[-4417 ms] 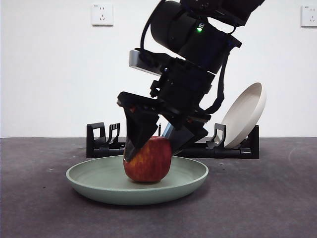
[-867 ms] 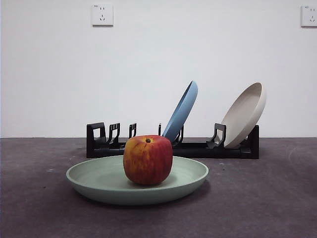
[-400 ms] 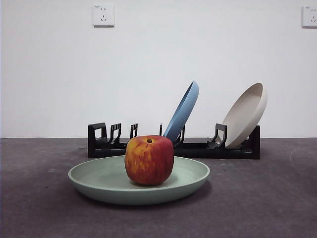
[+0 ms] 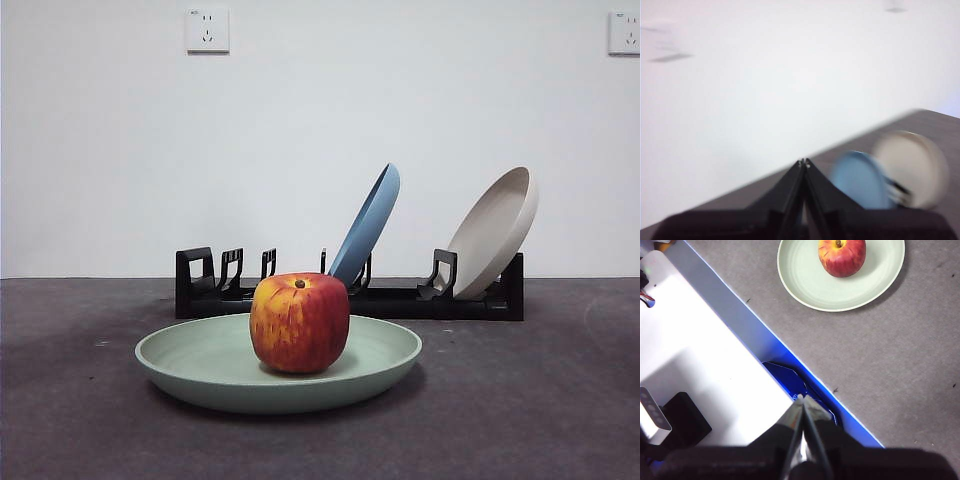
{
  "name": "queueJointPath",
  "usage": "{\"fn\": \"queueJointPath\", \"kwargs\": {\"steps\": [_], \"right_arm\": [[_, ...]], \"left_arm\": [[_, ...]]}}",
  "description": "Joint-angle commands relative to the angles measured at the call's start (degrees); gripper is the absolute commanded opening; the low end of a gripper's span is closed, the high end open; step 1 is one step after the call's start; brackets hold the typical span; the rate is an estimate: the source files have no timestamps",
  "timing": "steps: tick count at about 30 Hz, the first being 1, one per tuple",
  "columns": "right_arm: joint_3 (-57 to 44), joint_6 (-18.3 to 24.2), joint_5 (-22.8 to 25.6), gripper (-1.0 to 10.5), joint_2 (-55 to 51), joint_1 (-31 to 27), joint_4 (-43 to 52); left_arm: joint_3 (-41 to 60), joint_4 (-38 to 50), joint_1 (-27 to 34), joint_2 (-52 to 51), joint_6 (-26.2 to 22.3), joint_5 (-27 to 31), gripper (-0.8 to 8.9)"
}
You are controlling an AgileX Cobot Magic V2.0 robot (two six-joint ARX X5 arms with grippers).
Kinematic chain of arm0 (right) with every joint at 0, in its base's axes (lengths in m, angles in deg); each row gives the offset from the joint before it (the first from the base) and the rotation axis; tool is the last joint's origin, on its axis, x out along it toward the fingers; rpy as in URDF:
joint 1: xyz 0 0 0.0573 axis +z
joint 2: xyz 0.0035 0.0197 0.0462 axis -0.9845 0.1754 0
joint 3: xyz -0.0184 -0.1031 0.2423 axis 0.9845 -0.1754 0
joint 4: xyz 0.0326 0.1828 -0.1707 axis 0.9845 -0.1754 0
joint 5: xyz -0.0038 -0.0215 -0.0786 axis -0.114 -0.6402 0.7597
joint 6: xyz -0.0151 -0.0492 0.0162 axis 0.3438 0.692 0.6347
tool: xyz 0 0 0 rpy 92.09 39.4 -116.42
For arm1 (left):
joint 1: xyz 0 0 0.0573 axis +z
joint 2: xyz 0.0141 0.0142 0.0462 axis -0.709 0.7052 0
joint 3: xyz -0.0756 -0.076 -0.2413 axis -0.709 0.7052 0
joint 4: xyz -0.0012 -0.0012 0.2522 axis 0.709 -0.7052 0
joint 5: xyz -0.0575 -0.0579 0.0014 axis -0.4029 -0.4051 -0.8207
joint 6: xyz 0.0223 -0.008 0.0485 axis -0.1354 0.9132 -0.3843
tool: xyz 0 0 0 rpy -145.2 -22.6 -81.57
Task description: Take the green plate from the plate rack,put the plate on the table,take the apple from the table,put the apple in the plate
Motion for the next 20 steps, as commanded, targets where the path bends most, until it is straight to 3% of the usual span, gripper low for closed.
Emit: {"fn": "queueJointPath", "kwargs": {"steps": [1,9,14,20], "right_arm": [[-0.4,-0.1,0.0,0.0,-0.2,0.1,0.3],[-0.4,-0.1,0.0,0.0,-0.2,0.1,0.3],[-0.4,-0.1,0.0,0.0,-0.2,0.1,0.3],[-0.4,-0.1,0.0,0.0,-0.2,0.1,0.3]], "left_arm": [[3.1,1.7,6.6,-3.8,-0.8,-0.3,-0.03],[23.0,14.5,18.3,-17.7,-0.7,-0.3,-0.03],[37.9,21.2,21.4,-25.4,0.5,-0.3,-0.03],[50.8,21.9,22.3,-32.3,2.4,-0.3,-0.03]]}}
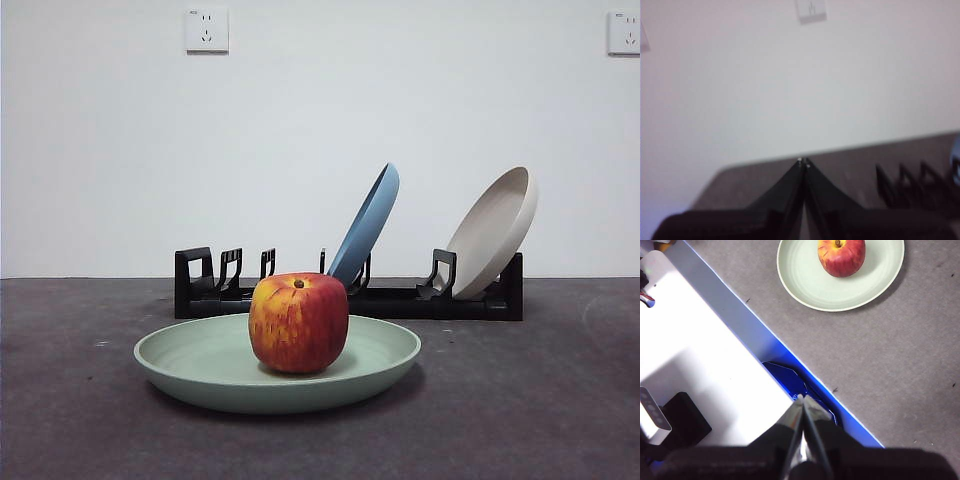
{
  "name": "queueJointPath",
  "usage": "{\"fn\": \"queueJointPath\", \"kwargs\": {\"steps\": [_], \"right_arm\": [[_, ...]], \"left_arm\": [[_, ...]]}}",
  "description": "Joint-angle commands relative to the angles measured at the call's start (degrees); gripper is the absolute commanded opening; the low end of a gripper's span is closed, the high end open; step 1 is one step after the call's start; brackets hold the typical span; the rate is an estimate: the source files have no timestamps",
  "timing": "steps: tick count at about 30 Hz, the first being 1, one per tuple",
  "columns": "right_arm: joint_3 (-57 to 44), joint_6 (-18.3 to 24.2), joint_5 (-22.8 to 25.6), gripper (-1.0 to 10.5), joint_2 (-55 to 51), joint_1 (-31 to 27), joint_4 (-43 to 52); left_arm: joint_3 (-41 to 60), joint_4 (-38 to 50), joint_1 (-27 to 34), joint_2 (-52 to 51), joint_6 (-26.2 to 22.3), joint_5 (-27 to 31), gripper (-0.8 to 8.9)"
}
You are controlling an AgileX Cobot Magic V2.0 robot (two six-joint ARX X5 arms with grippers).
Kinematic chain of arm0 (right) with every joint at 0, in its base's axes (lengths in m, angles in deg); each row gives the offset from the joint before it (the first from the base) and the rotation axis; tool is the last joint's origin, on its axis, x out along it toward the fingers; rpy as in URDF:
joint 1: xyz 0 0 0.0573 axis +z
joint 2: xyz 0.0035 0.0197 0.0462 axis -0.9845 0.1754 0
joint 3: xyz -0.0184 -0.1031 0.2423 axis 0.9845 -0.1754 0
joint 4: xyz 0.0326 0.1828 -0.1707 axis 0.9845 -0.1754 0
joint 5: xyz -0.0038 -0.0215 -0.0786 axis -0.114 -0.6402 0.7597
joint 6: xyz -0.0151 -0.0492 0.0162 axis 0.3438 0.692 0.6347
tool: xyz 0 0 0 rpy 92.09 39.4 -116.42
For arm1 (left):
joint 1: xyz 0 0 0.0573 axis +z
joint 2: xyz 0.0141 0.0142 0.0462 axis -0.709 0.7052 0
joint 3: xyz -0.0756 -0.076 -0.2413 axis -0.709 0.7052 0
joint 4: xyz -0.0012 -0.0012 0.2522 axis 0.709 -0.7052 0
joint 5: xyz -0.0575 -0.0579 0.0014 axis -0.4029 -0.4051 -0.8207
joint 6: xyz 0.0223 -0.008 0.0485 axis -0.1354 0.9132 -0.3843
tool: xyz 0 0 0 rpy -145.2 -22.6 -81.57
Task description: Take the green plate from the plate rack,put the plate on the table,take the apple from the table,put the apple in the plate
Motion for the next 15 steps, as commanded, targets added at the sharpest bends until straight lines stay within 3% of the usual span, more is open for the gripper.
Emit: {"fn": "queueJointPath", "kwargs": {"steps": [1,9,15], "right_arm": [[-0.4,-0.1,0.0,0.0,-0.2,0.1,0.3],[-0.4,-0.1,0.0,0.0,-0.2,0.1,0.3],[-0.4,-0.1,0.0,0.0,-0.2,0.1,0.3]], "left_arm": [[5.3,0.9,0.2,-2.5,1.1,-0.3,-0.03],[15.2,0.9,0.2,-8.3,2.1,-0.3,-0.03],[17.2,-2.4,0.2,-10.7,2.2,-0.3,-0.03]]}}
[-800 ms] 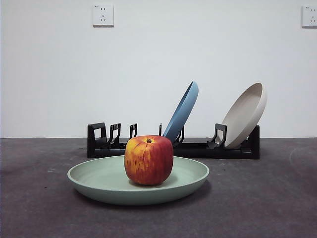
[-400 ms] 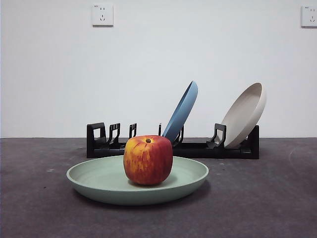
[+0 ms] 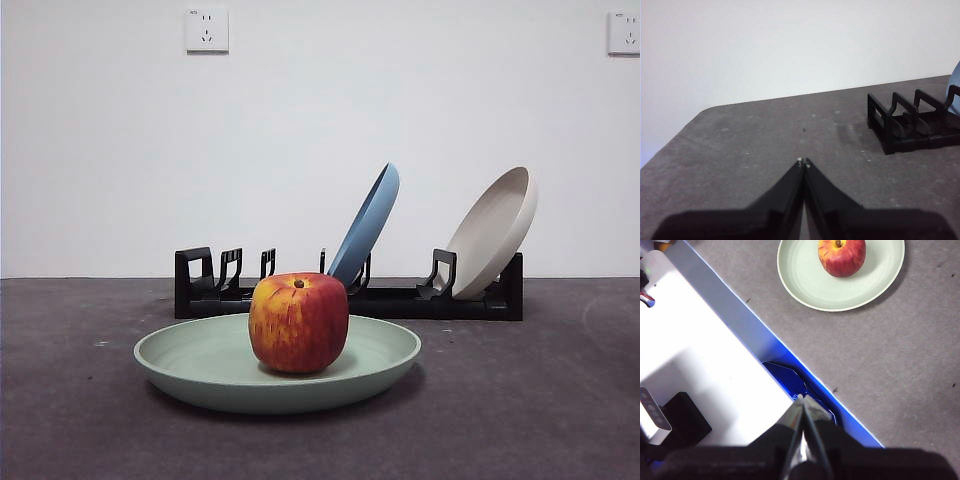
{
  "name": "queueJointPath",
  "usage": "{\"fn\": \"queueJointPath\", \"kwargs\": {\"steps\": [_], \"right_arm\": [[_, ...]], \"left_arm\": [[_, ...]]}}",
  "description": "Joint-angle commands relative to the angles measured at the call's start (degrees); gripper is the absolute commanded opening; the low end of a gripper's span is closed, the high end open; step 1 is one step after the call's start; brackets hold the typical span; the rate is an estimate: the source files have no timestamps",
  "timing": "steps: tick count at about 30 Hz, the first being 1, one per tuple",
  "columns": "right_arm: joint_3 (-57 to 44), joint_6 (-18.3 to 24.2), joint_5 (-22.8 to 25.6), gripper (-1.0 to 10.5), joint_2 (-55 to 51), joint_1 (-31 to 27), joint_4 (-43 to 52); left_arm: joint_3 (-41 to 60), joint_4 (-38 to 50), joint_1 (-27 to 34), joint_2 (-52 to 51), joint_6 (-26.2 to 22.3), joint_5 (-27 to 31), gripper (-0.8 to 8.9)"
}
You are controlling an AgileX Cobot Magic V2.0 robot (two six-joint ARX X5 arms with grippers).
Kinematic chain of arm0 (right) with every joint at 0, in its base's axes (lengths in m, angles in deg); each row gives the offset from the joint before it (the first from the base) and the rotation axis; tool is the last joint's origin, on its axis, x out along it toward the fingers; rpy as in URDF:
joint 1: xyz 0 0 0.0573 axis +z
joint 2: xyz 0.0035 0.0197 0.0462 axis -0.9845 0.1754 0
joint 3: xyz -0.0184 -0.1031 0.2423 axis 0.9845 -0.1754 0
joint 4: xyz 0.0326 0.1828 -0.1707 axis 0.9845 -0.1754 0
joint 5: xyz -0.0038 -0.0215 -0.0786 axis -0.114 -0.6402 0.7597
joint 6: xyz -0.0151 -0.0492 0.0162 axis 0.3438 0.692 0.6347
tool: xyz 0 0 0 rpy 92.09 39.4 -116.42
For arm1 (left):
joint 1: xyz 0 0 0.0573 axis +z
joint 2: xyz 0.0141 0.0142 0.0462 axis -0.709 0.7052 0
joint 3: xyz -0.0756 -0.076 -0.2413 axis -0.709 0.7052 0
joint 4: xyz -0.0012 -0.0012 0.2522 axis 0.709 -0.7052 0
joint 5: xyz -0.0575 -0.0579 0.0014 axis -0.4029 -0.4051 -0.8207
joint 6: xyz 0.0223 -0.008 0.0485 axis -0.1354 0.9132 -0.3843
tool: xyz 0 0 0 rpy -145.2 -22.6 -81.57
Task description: Take the green plate from the plate rack,put the plate on the table,take the apple from the table,put the apple in the plate
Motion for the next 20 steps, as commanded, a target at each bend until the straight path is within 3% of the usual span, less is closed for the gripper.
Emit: {"fn": "queueJointPath", "kwargs": {"steps": [1,8,20], "right_arm": [[-0.4,-0.1,0.0,0.0,-0.2,0.1,0.3],[-0.4,-0.1,0.0,0.0,-0.2,0.1,0.3],[-0.4,-0.1,0.0,0.0,-0.2,0.1,0.3]], "left_arm": [[0.6,-3.1,0.2,-1.3,0.4,-0.3,-0.03],[1.4,-11.7,0.2,-3.4,3.3,-0.4,-0.03],[1.4,-11.6,0.2,-3.5,3.4,-0.5,-0.03]]}}
